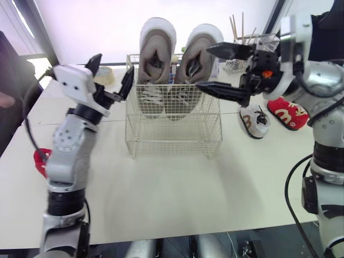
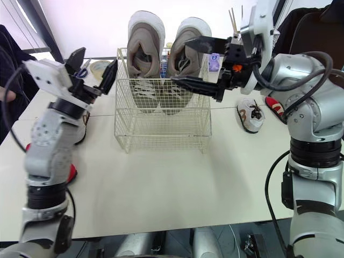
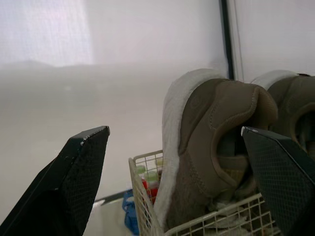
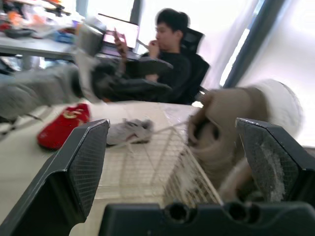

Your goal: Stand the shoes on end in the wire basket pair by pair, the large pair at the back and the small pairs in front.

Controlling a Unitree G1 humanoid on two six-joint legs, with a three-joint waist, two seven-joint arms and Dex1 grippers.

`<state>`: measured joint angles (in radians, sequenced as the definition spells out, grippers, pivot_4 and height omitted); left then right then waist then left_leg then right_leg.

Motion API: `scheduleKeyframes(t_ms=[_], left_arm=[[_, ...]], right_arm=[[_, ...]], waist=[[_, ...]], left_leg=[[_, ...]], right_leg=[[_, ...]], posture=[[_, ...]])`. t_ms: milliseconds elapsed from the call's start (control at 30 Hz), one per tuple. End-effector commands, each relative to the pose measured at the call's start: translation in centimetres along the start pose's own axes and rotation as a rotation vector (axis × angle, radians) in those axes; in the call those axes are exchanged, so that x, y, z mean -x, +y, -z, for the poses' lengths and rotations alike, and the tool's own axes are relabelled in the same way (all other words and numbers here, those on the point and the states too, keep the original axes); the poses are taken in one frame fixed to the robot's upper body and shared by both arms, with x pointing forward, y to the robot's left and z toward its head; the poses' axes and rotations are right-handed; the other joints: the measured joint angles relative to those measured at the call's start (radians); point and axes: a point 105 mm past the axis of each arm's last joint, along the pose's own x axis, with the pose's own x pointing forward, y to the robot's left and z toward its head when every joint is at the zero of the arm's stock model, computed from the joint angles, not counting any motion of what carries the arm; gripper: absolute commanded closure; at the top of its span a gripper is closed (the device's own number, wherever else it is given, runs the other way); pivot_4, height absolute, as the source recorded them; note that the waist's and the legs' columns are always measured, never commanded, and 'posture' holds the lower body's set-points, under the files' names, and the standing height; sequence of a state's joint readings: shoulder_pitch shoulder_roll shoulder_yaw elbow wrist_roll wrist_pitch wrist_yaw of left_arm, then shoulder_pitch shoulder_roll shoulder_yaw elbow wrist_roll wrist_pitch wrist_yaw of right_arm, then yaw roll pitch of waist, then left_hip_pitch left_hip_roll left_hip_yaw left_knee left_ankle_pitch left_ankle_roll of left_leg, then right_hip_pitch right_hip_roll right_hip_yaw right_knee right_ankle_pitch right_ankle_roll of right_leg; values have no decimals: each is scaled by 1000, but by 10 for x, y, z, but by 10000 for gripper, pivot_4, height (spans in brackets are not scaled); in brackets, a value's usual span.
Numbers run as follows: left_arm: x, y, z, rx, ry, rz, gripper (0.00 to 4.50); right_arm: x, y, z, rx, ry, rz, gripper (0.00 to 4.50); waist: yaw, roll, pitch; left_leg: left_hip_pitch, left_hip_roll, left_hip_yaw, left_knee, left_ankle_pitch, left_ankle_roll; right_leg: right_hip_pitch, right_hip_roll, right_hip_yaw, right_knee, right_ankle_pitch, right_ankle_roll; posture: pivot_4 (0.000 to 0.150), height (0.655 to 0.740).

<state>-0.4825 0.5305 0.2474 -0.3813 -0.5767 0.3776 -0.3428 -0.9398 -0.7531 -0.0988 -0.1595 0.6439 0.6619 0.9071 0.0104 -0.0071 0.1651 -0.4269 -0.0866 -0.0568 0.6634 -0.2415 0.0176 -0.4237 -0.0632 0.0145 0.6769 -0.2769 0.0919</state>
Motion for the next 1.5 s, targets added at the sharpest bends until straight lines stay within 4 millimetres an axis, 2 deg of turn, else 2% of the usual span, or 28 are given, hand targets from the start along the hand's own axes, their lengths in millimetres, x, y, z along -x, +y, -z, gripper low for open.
scheduleKeyframes(t_ms=[33, 200, 333, 467, 567, 767, 867, 1000, 1267, 1367, 1433, 1500], left_arm=[[17, -5, -28, 121, 64, 192, 429], [39, -30, -37, 248, 213, 444, 429], [46, -40, -37, 301, 262, 538, 429], [50, -45, -33, 308, 299, 588, 429], [50, -48, -28, 313, 310, 607, 429], [49, -48, -21, 298, 325, 598, 429], [49, -50, -20, 294, 330, 598, 429], [47, -54, -19, 284, 334, 600, 429], [46, -56, -18, 261, 337, 581, 429], [45, -55, -18, 256, 336, 567, 429], [45, -54, -17, 249, 337, 558, 0], [45, -54, -16, 246, 337, 554, 0]], right_arm=[[28, -39, 7, 32, 68, 283, 0], [61, -65, 36, 12, 202, 541, 0], [90, -76, 70, -40, 324, 732, 0], [107, -70, 104, -114, 392, 844, 0], [120, -57, 138, -185, 429, 933, 0], [139, -49, 170, -229, 476, 1056, 0], [143, -46, 182, -248, 497, 1076, 0], [138, -39, 206, -311, 530, 1060, 0], [141, -40, 234, -348, 615, 1094, 0], [136, -40, 239, -372, 602, 1080, 0], [134, -42, 238, -376, 585, 1081, 5096], [133, -43, 237, -378, 571, 1079, 12637]], waist=[[-1, 0, 0], [1, 1, 1], [1, 1, 1], [0, 1, 1], [0, 1, 0], [-2, 6, 3], [-2, 6, 3], [-3, 6, 3], [-7, 6, 3], [-7, 6, 3], [-7, 6, 3], [-7, 6, 3]], left_leg=[[0, 0, 0, 0, 0, 0], [0, 0, 0, -1, 0, 0], [0, 0, 0, -2, 0, 1], [0, 0, 0, -2, 0, 0], [1, 1, 0, -4, 0, 0], [1, 1, 1, -5, 0, 0], [2, 1, 1, -5, 0, 0], [2, 1, 1, -5, 0, 0], [2, 1, 1, -6, 0, 0], [2, 1, 1, -7, 0, 0], [2, 1, 1, -7, 1, -1], [2, 1, 1, -7, 1, -1]], right_leg=[[0, 0, 0, 0, 0, 0], [3, 0, 0, -6, 0, 0], [3, 0, 0, -7, 0, 0], [3, 0, 0, -7, 0, 0], [4, 0, 0, -8, 0, 0], [3, 0, 1, -8, 0, 0], [3, 1, 1, -8, 0, 0], [4, 1, 1, -9, 0, 0], [4, 1, 1, -9, 0, 0], [4, 1, 1, -9, 0, 0], [3, 1, 1, -9, 0, 0], [3, 1, 1, -10, 0, 0]], posture=[[1500, 7400], [1500, 7400], [1500, 7400], [1500, 7400], [1500, 7400], [1500, 7400], [1500, 7400], [1500, 7400], [1500, 7400], [1500, 7400], [1500, 7400], [1500, 7400]])
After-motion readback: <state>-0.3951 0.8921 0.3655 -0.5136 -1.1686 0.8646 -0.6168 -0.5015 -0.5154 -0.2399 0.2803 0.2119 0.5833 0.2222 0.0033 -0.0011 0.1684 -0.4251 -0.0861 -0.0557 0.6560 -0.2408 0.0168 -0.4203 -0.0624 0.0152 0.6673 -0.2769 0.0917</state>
